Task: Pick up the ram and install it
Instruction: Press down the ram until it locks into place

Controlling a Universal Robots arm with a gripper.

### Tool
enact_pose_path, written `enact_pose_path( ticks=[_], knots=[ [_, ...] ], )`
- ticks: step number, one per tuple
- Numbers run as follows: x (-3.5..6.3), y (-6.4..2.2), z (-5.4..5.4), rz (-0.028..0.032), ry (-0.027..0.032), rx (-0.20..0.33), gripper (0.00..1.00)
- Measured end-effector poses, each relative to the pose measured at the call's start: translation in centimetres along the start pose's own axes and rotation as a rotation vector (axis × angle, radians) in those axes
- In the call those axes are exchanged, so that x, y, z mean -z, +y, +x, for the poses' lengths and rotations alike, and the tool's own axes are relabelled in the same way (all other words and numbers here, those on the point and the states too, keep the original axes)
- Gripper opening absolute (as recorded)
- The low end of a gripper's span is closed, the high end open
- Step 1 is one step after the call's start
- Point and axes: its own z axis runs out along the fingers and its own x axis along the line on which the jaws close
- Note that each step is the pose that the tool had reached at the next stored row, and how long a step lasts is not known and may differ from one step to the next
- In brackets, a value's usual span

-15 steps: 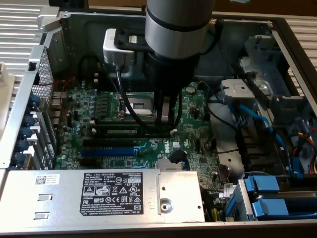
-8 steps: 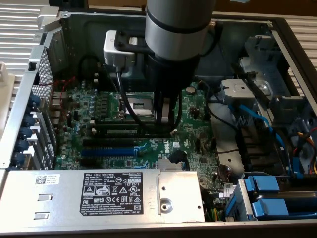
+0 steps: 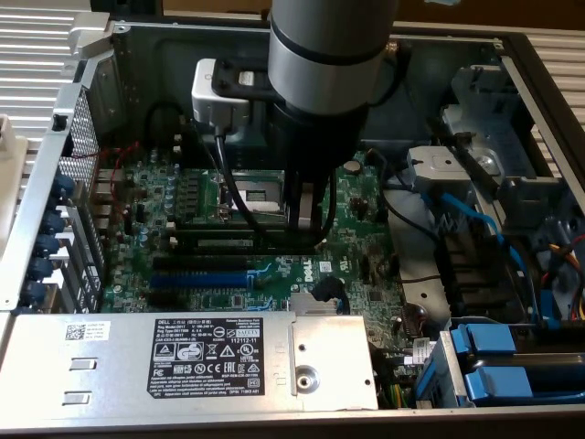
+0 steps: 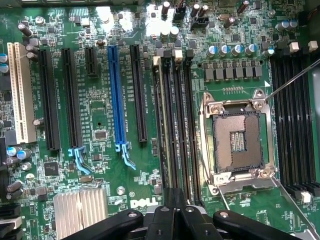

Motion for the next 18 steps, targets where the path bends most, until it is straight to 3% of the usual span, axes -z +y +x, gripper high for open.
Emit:
enact_pose_path(
  ticks=[18],
  knots=[
    [-0.27,-0.07,0.02,-0.0128,0.0014,-0.001,0.11]
  ],
)
